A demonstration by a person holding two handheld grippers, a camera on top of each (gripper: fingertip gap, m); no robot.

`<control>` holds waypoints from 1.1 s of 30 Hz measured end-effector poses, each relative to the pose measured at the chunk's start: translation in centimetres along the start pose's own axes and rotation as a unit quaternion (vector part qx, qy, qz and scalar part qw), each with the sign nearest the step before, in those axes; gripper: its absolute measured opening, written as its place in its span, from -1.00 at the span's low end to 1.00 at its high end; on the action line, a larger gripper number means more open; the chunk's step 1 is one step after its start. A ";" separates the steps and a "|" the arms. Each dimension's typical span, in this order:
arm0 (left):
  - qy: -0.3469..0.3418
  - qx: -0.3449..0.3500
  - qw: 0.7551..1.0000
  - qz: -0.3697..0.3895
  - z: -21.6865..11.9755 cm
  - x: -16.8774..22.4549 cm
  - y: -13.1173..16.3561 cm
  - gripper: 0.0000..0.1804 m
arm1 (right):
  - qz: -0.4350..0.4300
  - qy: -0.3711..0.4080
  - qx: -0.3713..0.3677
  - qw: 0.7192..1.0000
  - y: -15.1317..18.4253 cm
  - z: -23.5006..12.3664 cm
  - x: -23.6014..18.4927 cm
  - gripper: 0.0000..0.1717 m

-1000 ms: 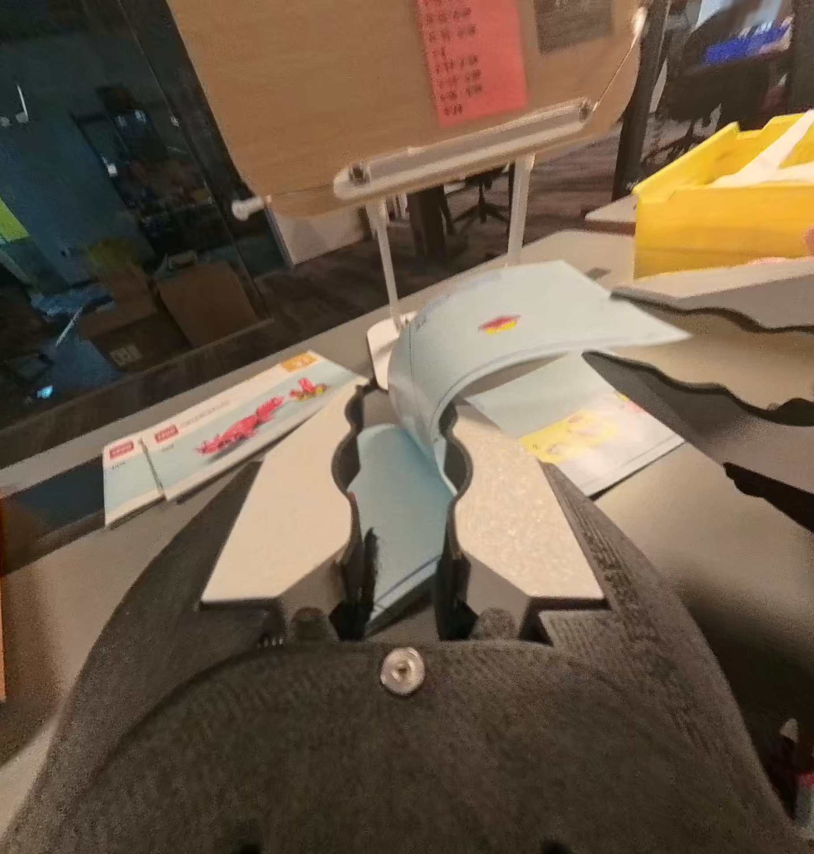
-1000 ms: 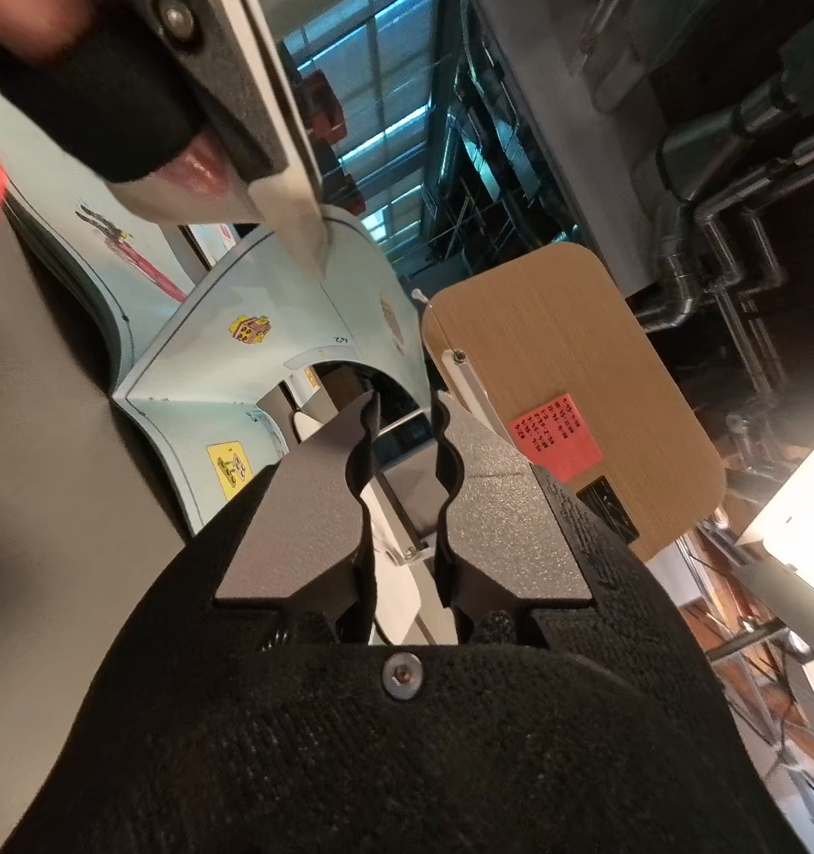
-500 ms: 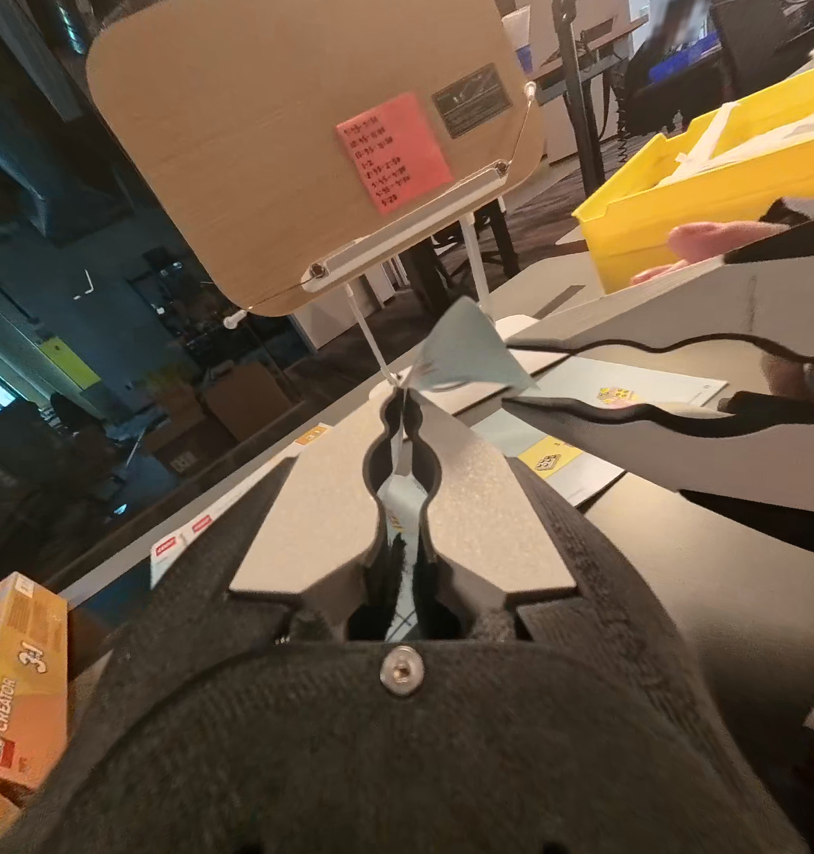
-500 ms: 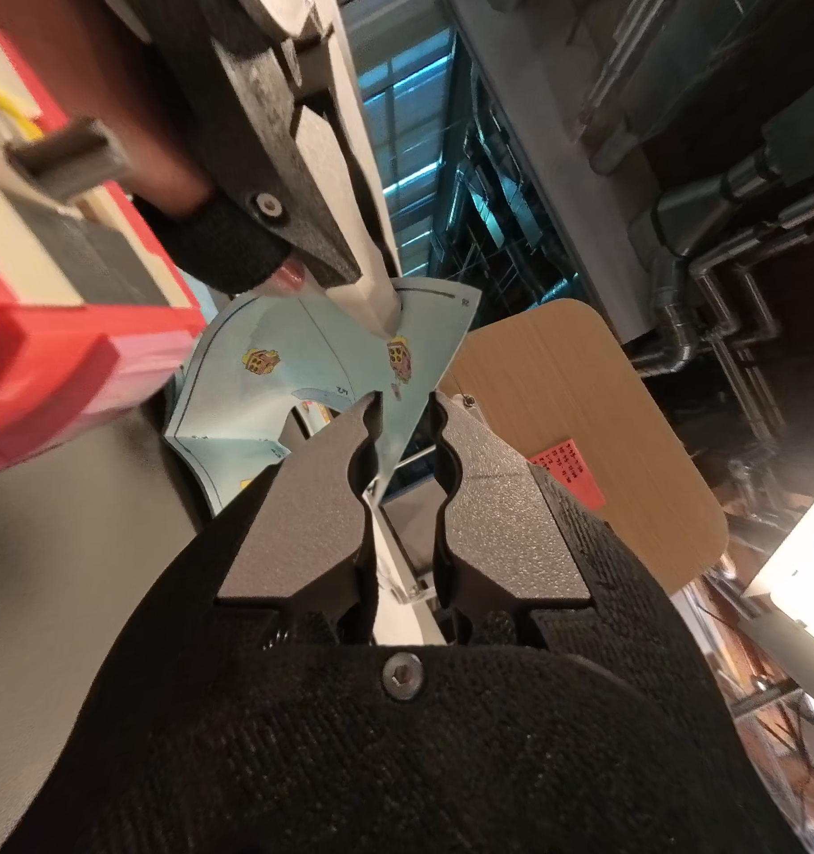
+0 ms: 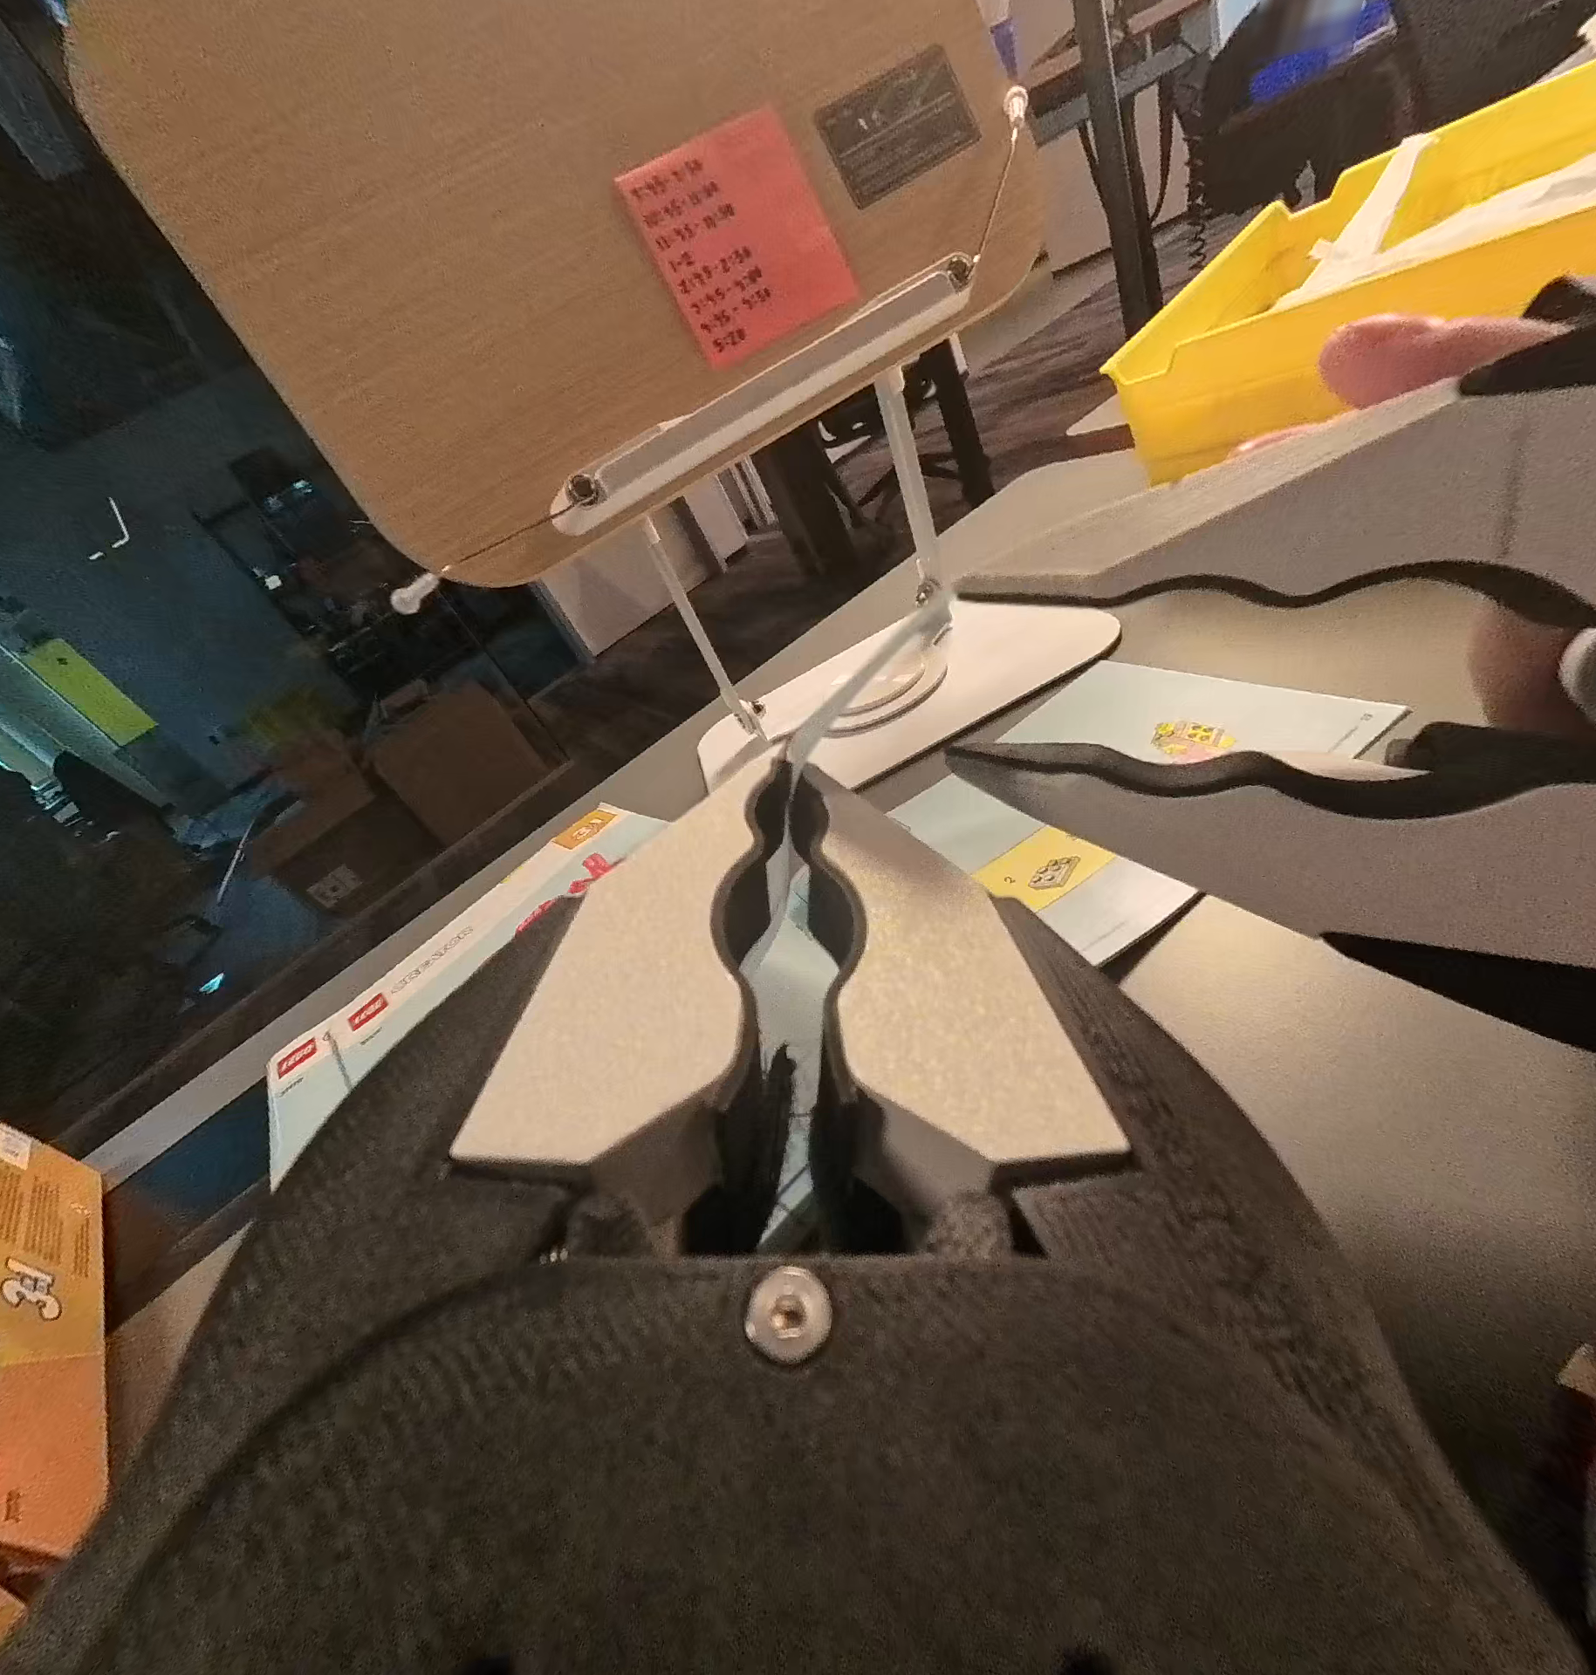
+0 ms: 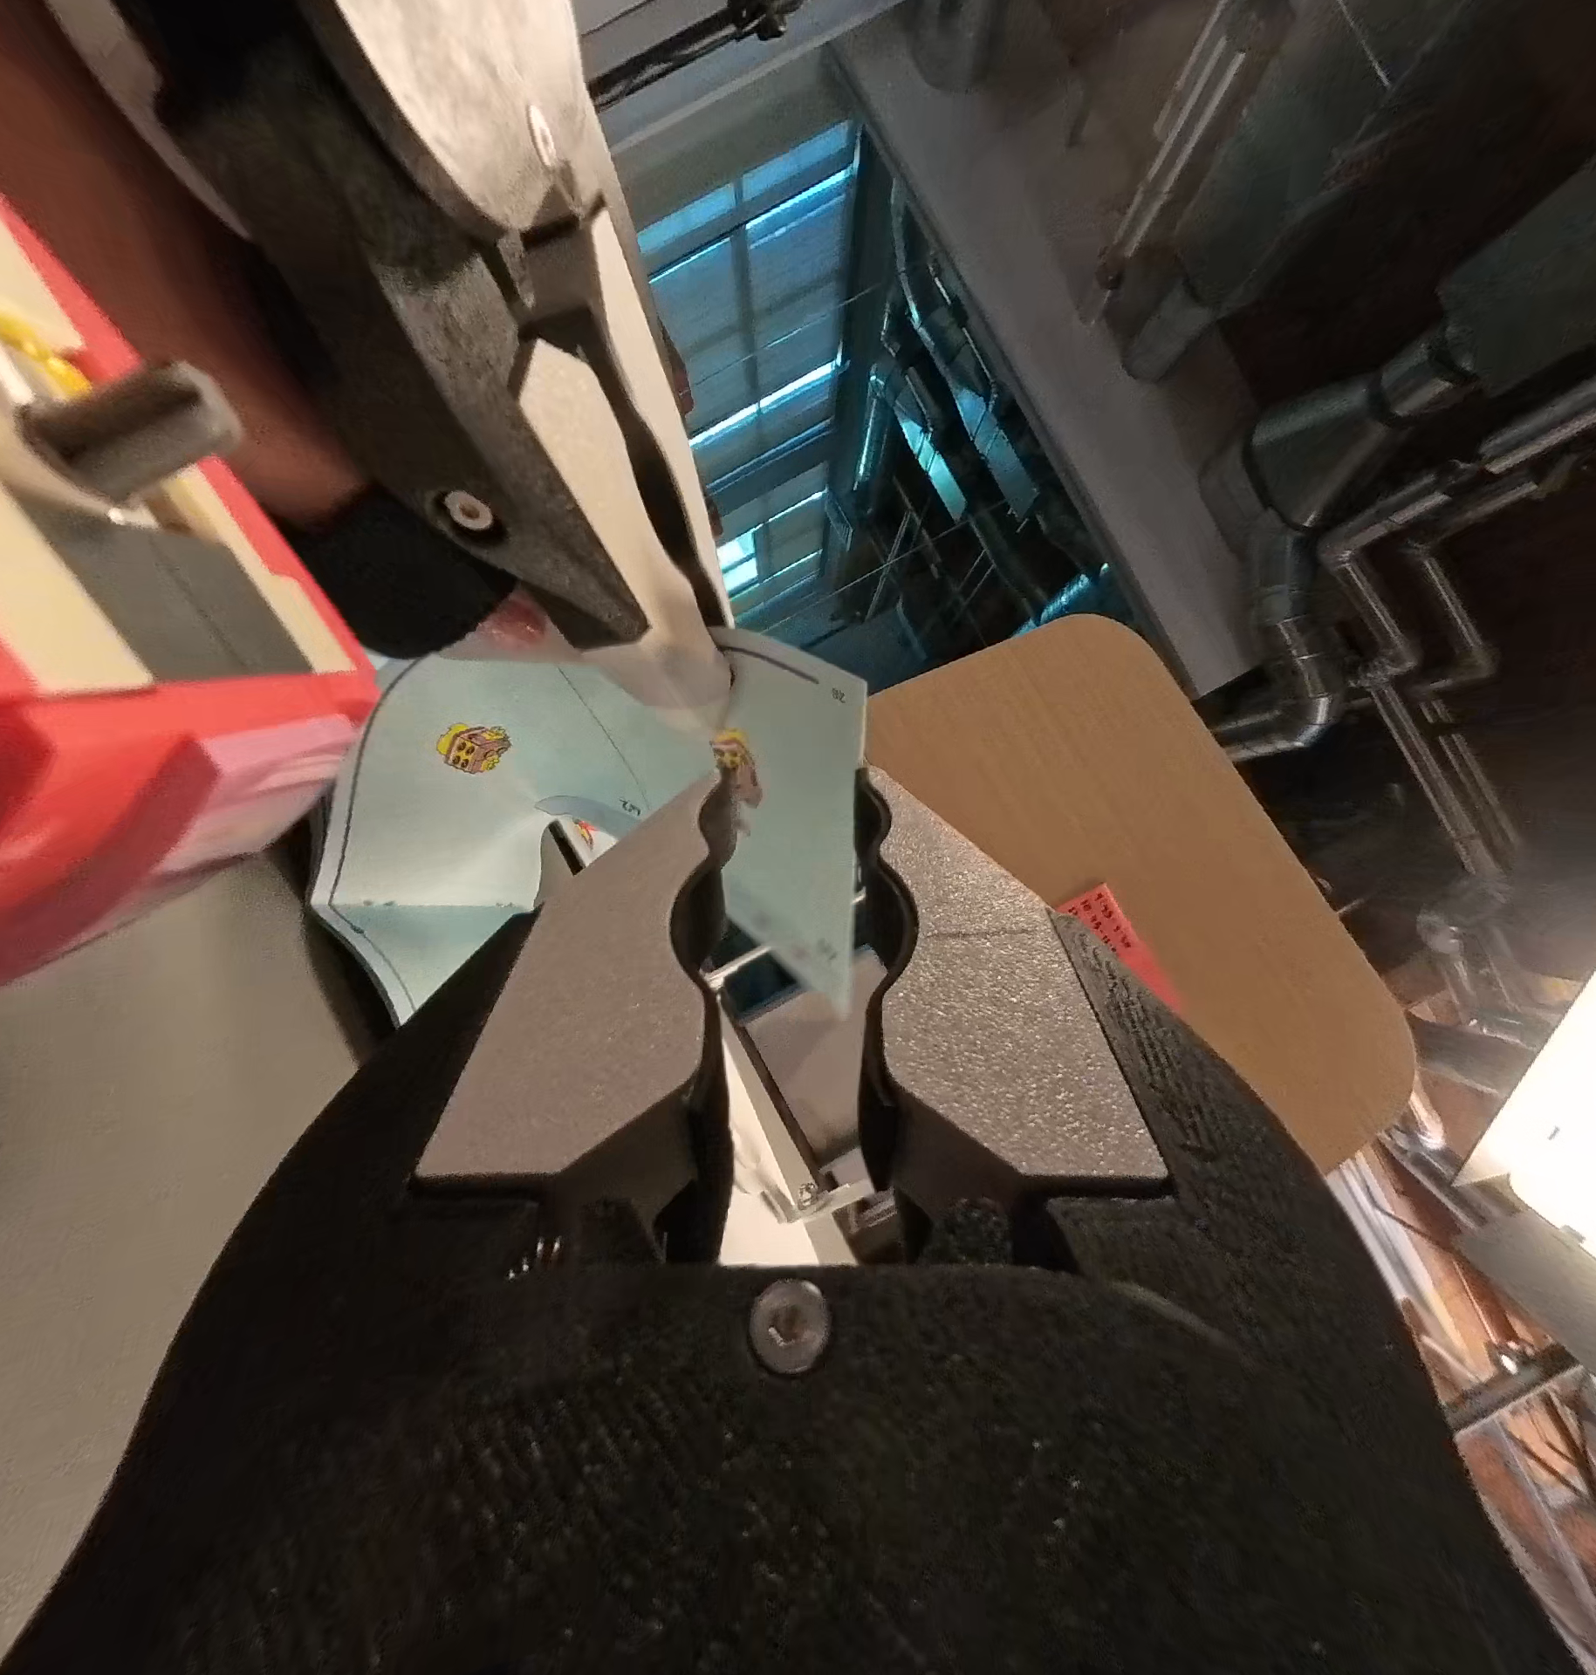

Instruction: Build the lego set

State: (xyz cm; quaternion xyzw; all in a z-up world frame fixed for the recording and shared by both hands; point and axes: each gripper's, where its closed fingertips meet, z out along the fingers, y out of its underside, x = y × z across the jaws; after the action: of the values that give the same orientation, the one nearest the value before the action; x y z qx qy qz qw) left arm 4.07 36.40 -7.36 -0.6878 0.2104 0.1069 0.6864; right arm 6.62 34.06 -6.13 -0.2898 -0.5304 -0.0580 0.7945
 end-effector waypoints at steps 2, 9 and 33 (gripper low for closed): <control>-0.003 -0.002 1.000 0.003 0.0 0.1 0.0 -1.00 | -0.007 -0.001 0.002 1.000 -0.1 0.0 -0.1 -0.72; -0.004 -0.003 1.000 -0.011 0.0 -0.2 0.1 -1.00 | -0.018 -0.004 0.005 1.000 -0.3 -0.1 -0.3 -0.73; 0.000 0.000 0.999 -0.036 0.0 -0.1 0.1 -1.00 | -0.025 0.001 0.001 1.000 -0.3 -0.1 -0.2 -0.81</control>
State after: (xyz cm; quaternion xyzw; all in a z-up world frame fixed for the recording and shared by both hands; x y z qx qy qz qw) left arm 3.92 36.43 -7.34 -0.6947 0.1853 0.0817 0.6902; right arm 6.51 33.78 -6.19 -0.2755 -0.5370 -0.0774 0.7935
